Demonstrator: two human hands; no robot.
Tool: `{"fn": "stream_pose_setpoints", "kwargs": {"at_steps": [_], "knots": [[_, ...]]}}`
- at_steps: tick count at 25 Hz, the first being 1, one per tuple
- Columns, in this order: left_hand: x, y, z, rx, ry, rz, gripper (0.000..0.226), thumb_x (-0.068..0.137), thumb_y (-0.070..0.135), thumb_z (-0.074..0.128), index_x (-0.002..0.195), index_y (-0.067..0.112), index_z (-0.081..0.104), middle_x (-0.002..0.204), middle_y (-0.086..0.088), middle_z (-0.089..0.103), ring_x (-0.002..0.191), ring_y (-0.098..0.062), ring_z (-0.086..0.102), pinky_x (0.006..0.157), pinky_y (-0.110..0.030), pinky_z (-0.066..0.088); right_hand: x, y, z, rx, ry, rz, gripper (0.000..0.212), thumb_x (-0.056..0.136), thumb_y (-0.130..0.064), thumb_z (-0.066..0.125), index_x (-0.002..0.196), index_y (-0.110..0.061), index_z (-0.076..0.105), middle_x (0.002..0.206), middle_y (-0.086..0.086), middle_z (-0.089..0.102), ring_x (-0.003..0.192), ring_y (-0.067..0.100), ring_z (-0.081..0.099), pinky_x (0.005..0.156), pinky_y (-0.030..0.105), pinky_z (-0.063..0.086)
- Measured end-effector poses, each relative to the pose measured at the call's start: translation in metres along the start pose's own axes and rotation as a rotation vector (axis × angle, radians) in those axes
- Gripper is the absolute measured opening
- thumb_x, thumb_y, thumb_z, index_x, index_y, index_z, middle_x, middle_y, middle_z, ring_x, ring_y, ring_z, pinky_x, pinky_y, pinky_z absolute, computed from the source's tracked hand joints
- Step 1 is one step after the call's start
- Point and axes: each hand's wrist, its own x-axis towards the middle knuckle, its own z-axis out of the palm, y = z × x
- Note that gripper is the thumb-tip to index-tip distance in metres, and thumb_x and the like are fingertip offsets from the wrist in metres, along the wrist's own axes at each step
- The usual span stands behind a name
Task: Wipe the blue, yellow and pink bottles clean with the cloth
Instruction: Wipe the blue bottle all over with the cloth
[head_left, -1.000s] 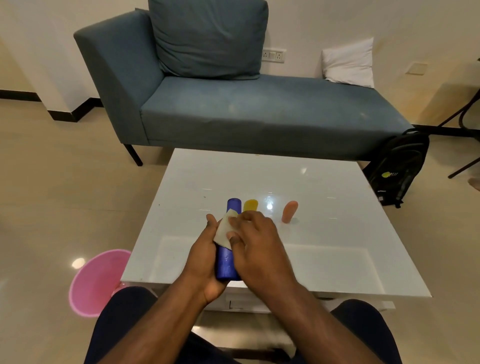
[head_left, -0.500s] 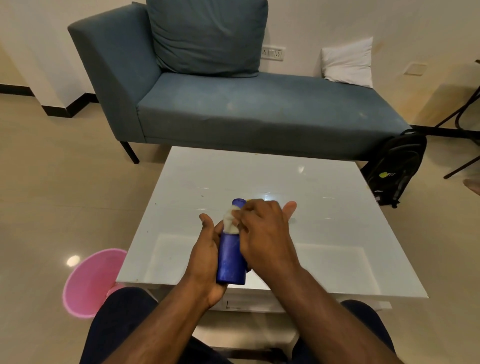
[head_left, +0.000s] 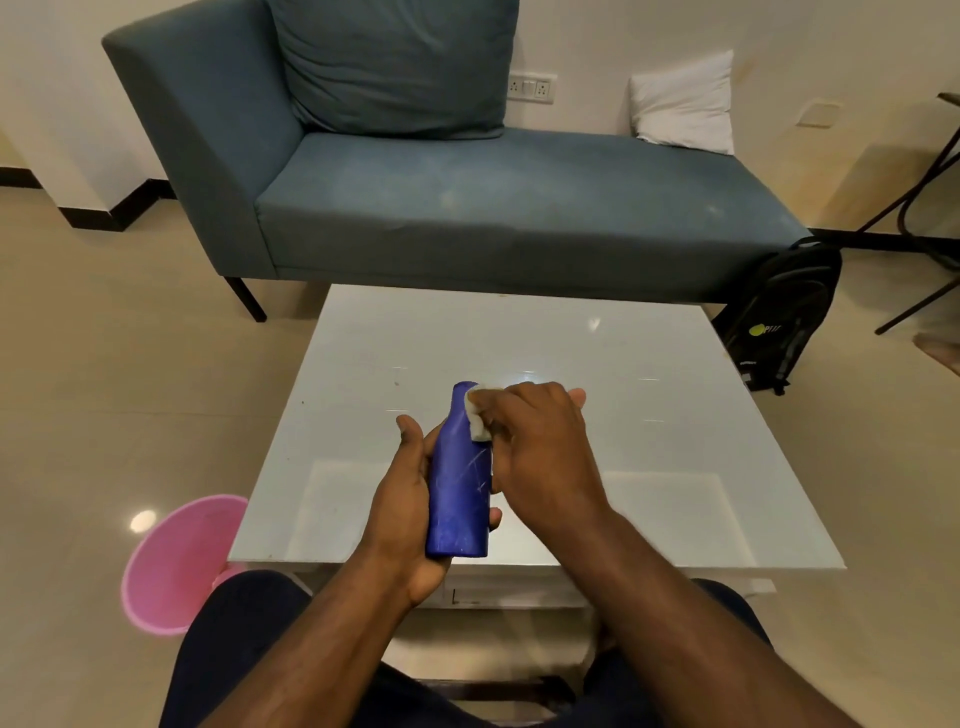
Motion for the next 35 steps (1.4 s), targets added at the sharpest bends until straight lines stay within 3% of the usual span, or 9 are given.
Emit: {"fn": "stream_pose_setpoints", "kwargs": {"at_steps": [4, 8, 12, 16, 21, 23, 27, 31, 35], "knots": [[0.001, 0.001, -0.001, -0.011, -0.007, -0.012, 0.061, 0.095, 0.062, 0.037, 0.125, 0.016, 0.065, 0.100, -0.012, 0.075, 0.077, -0.024, 0.073, 0.063, -0.037, 0.060, -0.015, -0.007, 0.004, 0.159, -0.084, -0.008, 0.013, 0.094, -0.014, 0.053, 0.087, -0.010, 0.064, 0.088, -0.009, 0.052, 0.085, 0.008, 0.047, 0.066, 0.022, 0.048], [0.004, -0.002, -0.001, 0.008, -0.003, -0.033, 0.060, 0.093, 0.061, 0.043, 0.124, 0.014, 0.065, 0.098, -0.012, 0.074, 0.074, -0.025, 0.070, 0.061, -0.037, 0.058, -0.003, 0.000, 0.001, 0.129, -0.028, 0.055, 0.012, 0.089, -0.004, 0.056, 0.093, -0.010, 0.066, 0.097, -0.003, 0.055, 0.089, 0.017, 0.054, 0.067, 0.026, 0.053], [0.006, 0.005, 0.002, -0.037, -0.014, -0.004, 0.057, 0.096, 0.059, 0.039, 0.118, 0.016, 0.068, 0.103, -0.011, 0.076, 0.082, -0.024, 0.074, 0.070, -0.036, 0.062, -0.024, -0.017, -0.003, 0.032, -0.092, -0.122, 0.024, 0.083, 0.002, 0.057, 0.099, -0.011, 0.069, 0.097, 0.004, 0.059, 0.089, 0.017, 0.052, 0.075, 0.027, 0.045], [0.007, 0.004, 0.002, -0.012, 0.006, -0.015, 0.056, 0.094, 0.062, 0.040, 0.116, 0.019, 0.068, 0.097, -0.010, 0.075, 0.075, -0.024, 0.072, 0.066, -0.036, 0.059, -0.009, -0.003, -0.003, 0.199, -0.057, 0.080, 0.014, 0.095, -0.015, 0.052, 0.090, -0.011, 0.065, 0.091, -0.002, 0.053, 0.082, 0.010, 0.051, 0.063, 0.011, 0.045], [0.007, 0.009, 0.003, -0.093, -0.023, -0.023, 0.058, 0.095, 0.059, 0.038, 0.118, 0.015, 0.068, 0.100, -0.010, 0.076, 0.081, -0.024, 0.075, 0.069, -0.037, 0.063, -0.036, -0.019, 0.002, 0.072, -0.132, -0.045, 0.019, 0.086, -0.005, 0.057, 0.100, -0.011, 0.068, 0.097, 0.005, 0.058, 0.089, 0.021, 0.053, 0.075, 0.034, 0.046], [0.006, 0.006, 0.004, -0.083, -0.010, -0.049, 0.058, 0.096, 0.060, 0.039, 0.119, 0.016, 0.068, 0.103, -0.011, 0.075, 0.084, -0.025, 0.074, 0.074, -0.040, 0.060, -0.027, -0.012, 0.001, 0.001, -0.093, -0.088, 0.018, 0.088, -0.011, 0.055, 0.100, -0.012, 0.069, 0.095, 0.006, 0.060, 0.088, 0.024, 0.053, 0.074, 0.039, 0.049], [0.008, 0.004, 0.006, -0.058, 0.002, -0.060, 0.064, 0.093, 0.064, 0.041, 0.128, 0.015, 0.063, 0.109, -0.011, 0.074, 0.093, -0.026, 0.072, 0.080, -0.040, 0.059, -0.011, -0.010, 0.005, 0.019, -0.067, 0.007, 0.025, 0.096, -0.033, 0.045, 0.096, -0.016, 0.064, 0.090, -0.004, 0.053, 0.083, 0.010, 0.045, 0.074, 0.033, 0.048], [0.008, 0.013, 0.009, -0.095, -0.033, -0.049, 0.065, 0.096, 0.065, 0.034, 0.124, 0.016, 0.068, 0.105, -0.009, 0.075, 0.090, -0.025, 0.073, 0.078, -0.039, 0.061, -0.033, -0.019, 0.004, -0.026, -0.159, -0.221, 0.012, 0.093, -0.020, 0.055, 0.099, -0.015, 0.065, 0.090, 0.000, 0.053, 0.081, 0.015, 0.043, 0.068, 0.031, 0.047], [0.010, 0.007, 0.008, -0.076, -0.004, -0.061, 0.069, 0.093, 0.067, 0.038, 0.132, 0.017, 0.062, 0.124, -0.013, 0.070, 0.111, -0.031, 0.068, 0.096, -0.048, 0.053, -0.014, -0.012, 0.001, -0.025, -0.098, -0.058, 0.015, 0.091, -0.014, 0.052, 0.098, -0.013, 0.066, 0.093, 0.001, 0.052, 0.083, 0.018, 0.047, 0.071, 0.035, 0.047]]}}
